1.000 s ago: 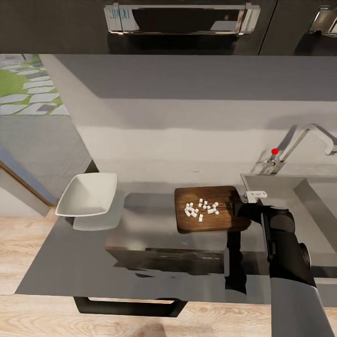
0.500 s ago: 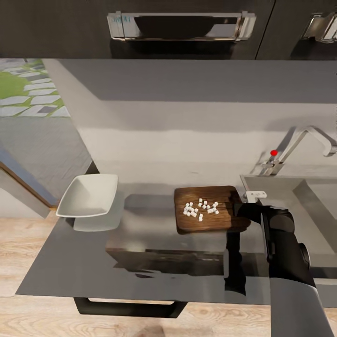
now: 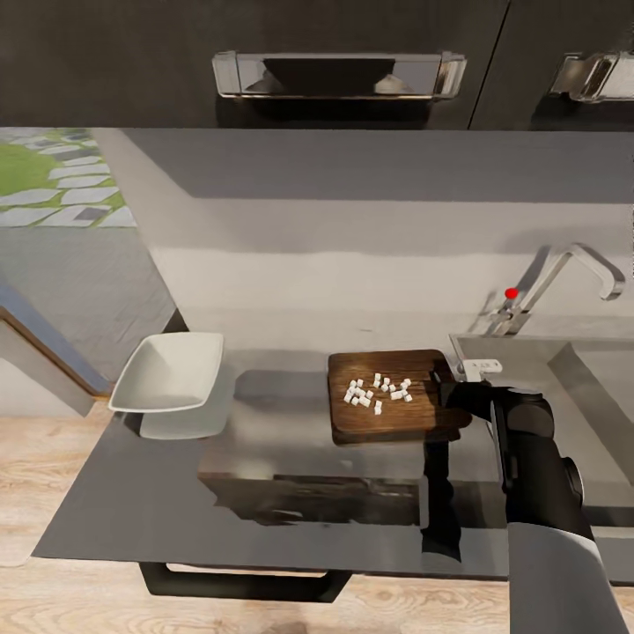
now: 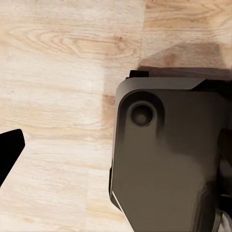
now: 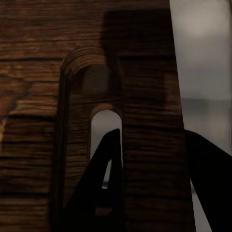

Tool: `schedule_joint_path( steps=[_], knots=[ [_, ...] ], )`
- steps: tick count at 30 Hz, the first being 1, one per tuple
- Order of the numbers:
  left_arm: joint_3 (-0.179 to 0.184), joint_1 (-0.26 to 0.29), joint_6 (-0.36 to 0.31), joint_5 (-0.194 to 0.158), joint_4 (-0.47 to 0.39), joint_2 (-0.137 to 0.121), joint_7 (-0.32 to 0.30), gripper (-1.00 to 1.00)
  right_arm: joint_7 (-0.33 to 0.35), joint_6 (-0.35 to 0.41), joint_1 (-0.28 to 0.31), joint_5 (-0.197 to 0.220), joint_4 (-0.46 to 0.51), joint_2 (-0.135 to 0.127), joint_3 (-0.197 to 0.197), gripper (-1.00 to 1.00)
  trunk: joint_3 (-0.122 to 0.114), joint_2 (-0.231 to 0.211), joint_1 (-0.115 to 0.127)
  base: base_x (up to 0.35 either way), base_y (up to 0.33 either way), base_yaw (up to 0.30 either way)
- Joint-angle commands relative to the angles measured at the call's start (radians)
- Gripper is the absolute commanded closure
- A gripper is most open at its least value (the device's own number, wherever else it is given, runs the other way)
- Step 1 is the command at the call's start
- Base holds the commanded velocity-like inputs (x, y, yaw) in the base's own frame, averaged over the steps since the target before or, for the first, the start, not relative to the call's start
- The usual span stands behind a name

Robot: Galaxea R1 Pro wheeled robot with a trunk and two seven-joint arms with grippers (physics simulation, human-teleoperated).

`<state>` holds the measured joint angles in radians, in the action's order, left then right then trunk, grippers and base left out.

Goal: In the kitchen, take the Vidalia onion out of the sink, dice it on the chopping board with the paring knife, put the diced onion into the bowl on the countertop, then place both the paring knife and the chopping board into the sink.

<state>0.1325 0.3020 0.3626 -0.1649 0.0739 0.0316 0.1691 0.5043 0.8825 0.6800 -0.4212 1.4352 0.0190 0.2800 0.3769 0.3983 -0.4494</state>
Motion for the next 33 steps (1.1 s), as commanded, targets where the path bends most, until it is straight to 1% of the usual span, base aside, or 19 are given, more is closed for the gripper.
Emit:
schedule_joint_path(
  steps=[1,11,23,33],
  knots=[
    [0.009,0.002,0.007,-0.009,0.004,0.001,0.001,-1.0,0.011,0.003,0.001,-0.009,0.001,0.001,0.002,1.0,0.0,0.002,-0.001,0.0,0.0,0.0],
    [0.009,0.002,0.007,-0.009,0.004,0.001,0.001,-1.0,0.011,0.003,0.001,-0.01,0.002,0.001,0.002,1.0,-0.016,0.002,-0.001,0.0,0.013,0.0],
    [0.009,0.002,0.007,-0.01,0.004,0.001,0.001,-1.0,0.011,0.003,0.001,-0.01,0.002,0.001,0.002,1.0,-0.035,0.002,-0.001,0.0,0.267,0.0],
    [0.009,0.002,0.007,-0.009,0.004,0.001,0.001,-1.0,0.011,0.003,0.001,-0.01,0.002,0.0,0.002,1.0,-0.05,0.002,-0.001,0.0,0.118,0.0]
  ],
)
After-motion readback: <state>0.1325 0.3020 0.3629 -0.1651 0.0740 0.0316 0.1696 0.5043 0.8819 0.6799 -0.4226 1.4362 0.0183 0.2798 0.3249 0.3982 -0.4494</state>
